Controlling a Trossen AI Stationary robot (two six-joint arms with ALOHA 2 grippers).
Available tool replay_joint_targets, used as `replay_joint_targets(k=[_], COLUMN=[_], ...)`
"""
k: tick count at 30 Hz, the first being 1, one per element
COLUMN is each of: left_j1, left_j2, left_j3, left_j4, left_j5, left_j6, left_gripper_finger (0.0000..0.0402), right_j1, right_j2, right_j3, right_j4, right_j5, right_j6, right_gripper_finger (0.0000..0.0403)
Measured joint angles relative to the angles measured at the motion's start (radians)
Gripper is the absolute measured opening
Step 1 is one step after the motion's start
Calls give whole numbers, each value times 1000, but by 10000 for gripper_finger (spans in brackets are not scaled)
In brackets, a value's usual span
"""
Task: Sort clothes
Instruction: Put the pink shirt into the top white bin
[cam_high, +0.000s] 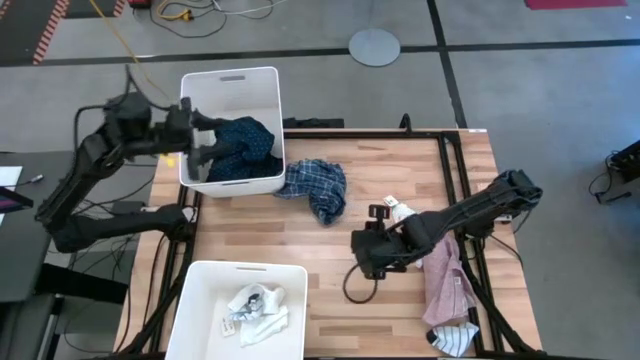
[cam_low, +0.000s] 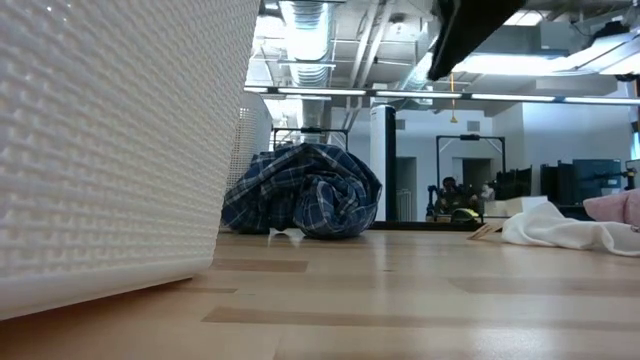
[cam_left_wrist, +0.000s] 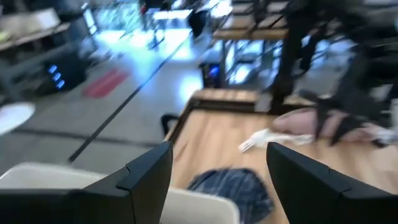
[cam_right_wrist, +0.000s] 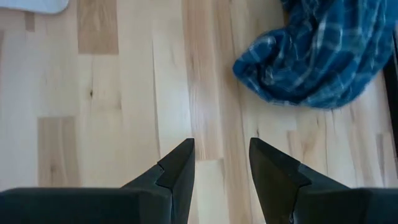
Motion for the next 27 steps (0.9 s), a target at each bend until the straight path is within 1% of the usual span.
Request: replay_joint_targets(k=[6, 11, 14, 19, 21, 27], left_j1=[-61, -88, -99, -146, -161, -172], left_j2=[-46, -59, -60, -36, -15, 37], left_j3=[0, 0, -15, -88, -108, -122], left_j4=[1, -32, -60, -57, -73, -88], left_j5=[50, 51, 52, 83, 84, 83], left_j6=[-20, -89, -162, -290, -312, -384], left_gripper_finger=[252, 252, 252, 252, 252, 252], right_j1=[50, 91, 111, 129, 133, 136], right_j2=[-84, -150, -182, -199, -200, -200], right_j3=[-64, -118, -147, -157, -156, -156], right_j4=[3, 6, 8, 13, 14, 11], right_j5=[37, 70, 89, 127, 143, 149], right_j6=[80, 158, 188, 213, 215, 239], right_gripper_finger=[166, 166, 166, 166, 166, 166])
